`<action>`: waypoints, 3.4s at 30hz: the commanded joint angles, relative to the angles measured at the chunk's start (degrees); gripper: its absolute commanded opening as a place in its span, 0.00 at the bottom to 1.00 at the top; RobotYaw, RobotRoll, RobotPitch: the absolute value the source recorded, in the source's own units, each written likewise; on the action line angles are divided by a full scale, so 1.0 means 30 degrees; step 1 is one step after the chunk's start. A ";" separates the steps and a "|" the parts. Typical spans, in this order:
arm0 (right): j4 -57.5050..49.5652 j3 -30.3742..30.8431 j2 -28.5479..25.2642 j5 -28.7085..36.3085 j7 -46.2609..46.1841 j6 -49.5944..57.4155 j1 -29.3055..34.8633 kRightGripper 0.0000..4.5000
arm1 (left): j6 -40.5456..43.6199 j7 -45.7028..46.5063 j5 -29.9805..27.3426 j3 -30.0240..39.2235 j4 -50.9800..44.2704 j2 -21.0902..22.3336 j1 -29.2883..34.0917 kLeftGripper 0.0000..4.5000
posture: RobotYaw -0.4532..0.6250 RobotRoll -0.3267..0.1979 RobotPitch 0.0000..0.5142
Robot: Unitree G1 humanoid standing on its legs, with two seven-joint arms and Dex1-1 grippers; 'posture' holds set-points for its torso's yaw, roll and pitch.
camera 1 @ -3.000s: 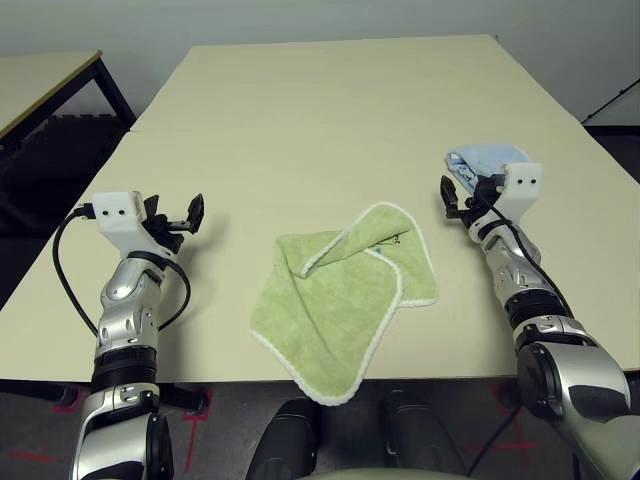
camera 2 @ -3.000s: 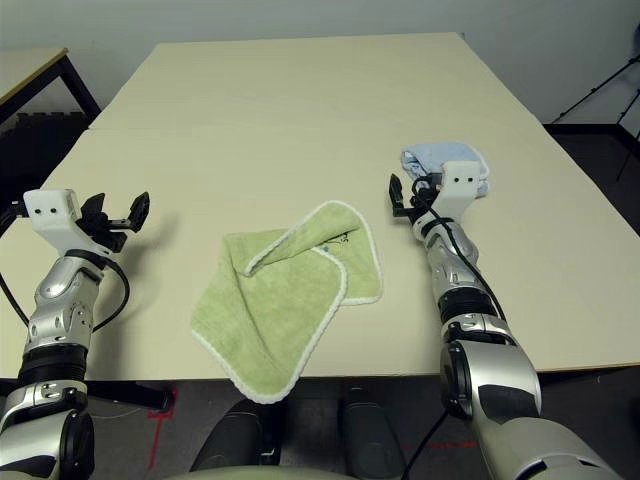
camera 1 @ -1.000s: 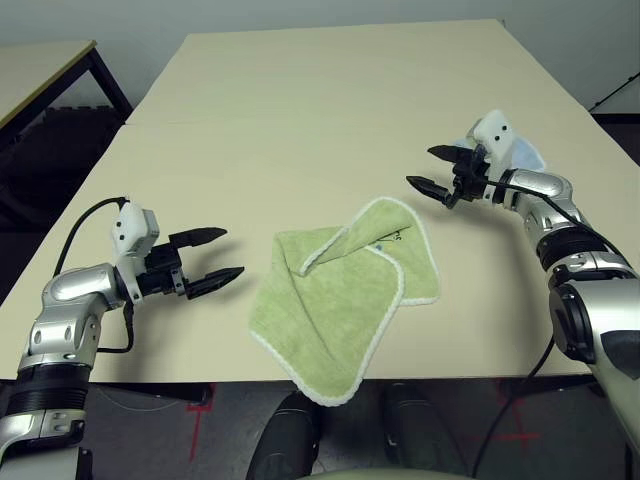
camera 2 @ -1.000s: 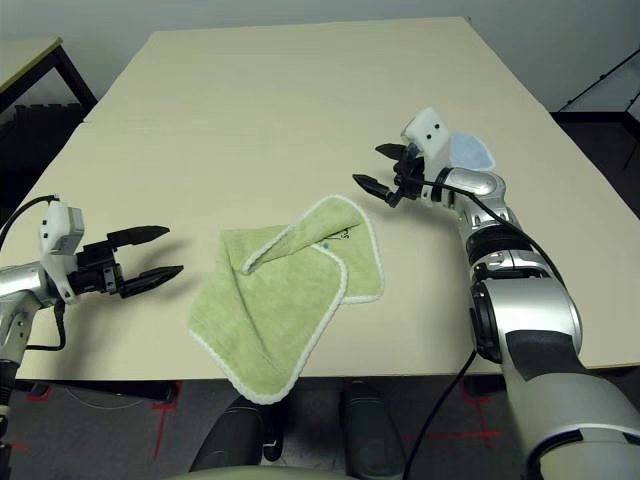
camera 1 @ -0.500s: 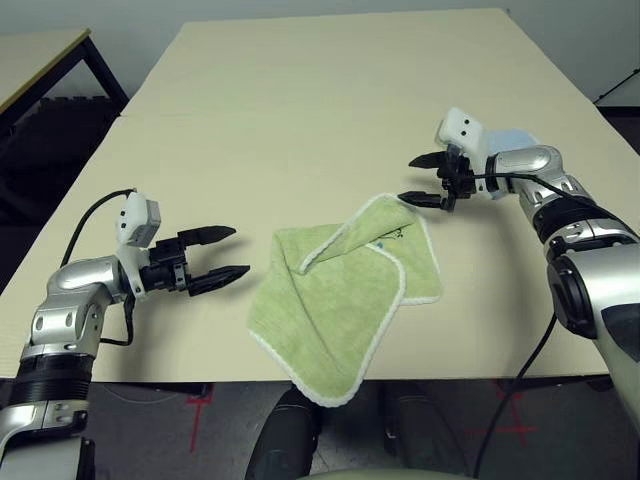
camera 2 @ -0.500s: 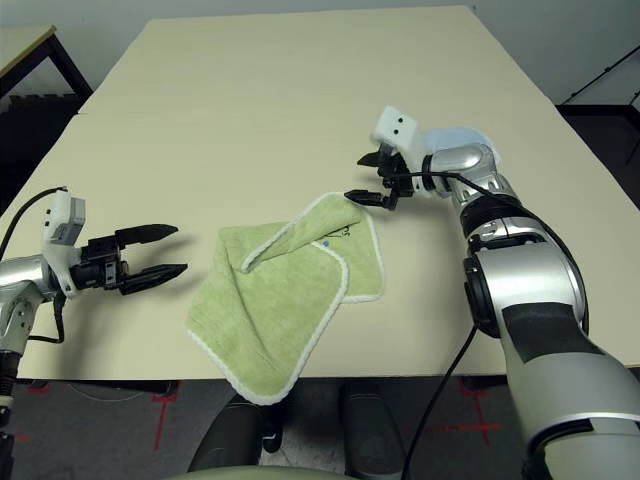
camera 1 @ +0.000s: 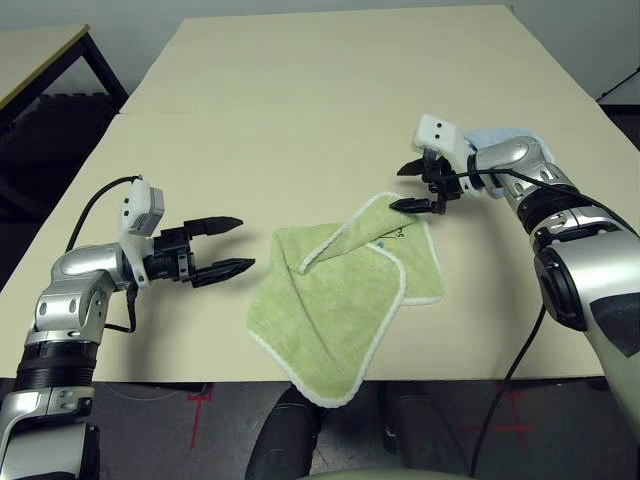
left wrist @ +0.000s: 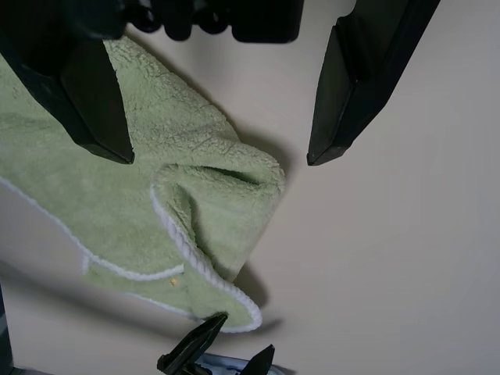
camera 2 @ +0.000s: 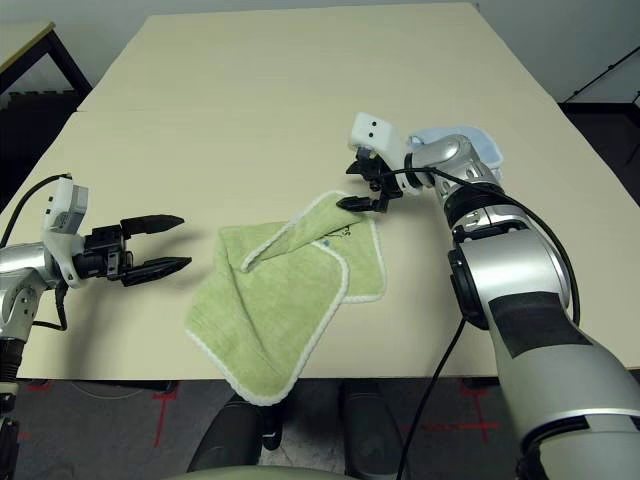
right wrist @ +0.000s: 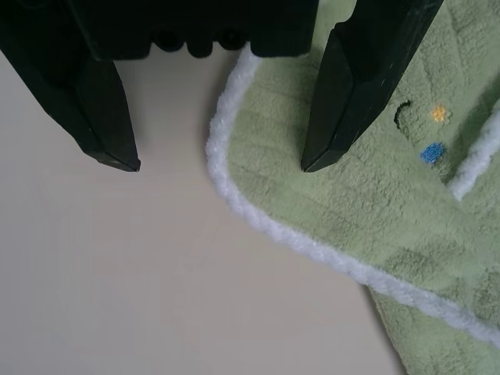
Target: Fold the towel and set it aside.
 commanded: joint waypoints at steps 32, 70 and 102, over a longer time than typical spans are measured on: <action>-0.0227 -0.1461 -0.1089 0.1170 0.0816 -0.0982 0.0315 0.01 | -0.1245 0.0718 0.0322 -0.1114 -0.0057 -0.1655 0.0533 1.00 | 0.44 0.62 0.28; 0.0227 -0.0697 0.0225 0.0175 0.1309 0.1400 -0.0161 0.70 | -0.0221 0.1620 0.0044 -0.1205 -0.2544 -0.1794 0.2116 1.00 | 0.52 0.62 0.37; 0.0134 -0.0904 -0.0587 0.0322 0.1564 0.0962 -0.0517 0.02 | -0.0590 0.1571 0.0415 -0.2048 -0.1644 -0.2300 0.1224 1.00 | 0.50 0.62 0.34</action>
